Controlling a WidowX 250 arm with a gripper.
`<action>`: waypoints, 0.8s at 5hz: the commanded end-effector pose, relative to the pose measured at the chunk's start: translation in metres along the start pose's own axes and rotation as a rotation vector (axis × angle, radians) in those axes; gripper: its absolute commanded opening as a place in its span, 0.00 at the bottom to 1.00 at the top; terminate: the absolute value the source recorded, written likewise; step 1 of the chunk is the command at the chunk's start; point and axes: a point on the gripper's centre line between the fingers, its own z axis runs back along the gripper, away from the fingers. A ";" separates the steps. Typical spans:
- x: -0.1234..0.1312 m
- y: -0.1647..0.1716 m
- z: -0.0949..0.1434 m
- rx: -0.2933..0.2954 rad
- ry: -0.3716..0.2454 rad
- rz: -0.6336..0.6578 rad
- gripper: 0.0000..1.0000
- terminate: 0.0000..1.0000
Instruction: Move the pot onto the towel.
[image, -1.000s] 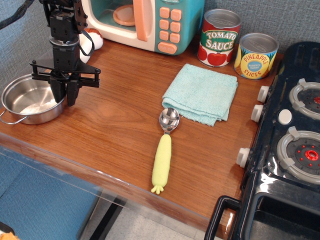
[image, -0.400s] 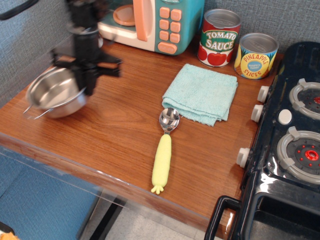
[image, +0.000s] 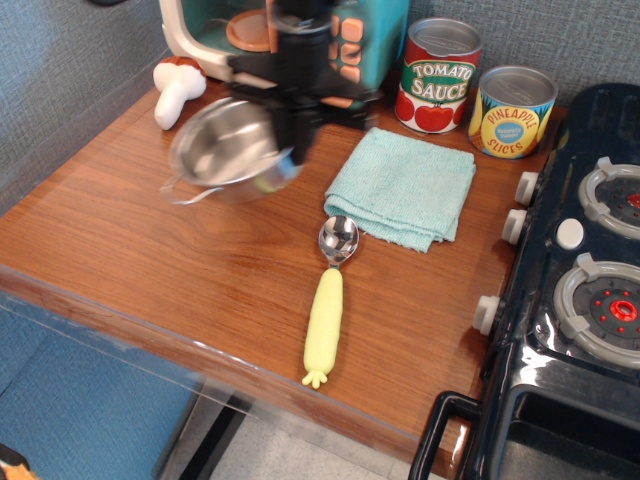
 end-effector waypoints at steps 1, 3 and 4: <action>0.032 -0.068 0.016 -0.030 -0.067 -0.093 0.00 0.00; 0.049 -0.095 -0.008 -0.016 -0.022 -0.115 0.00 0.00; 0.046 -0.092 -0.023 0.019 0.022 -0.114 0.00 0.00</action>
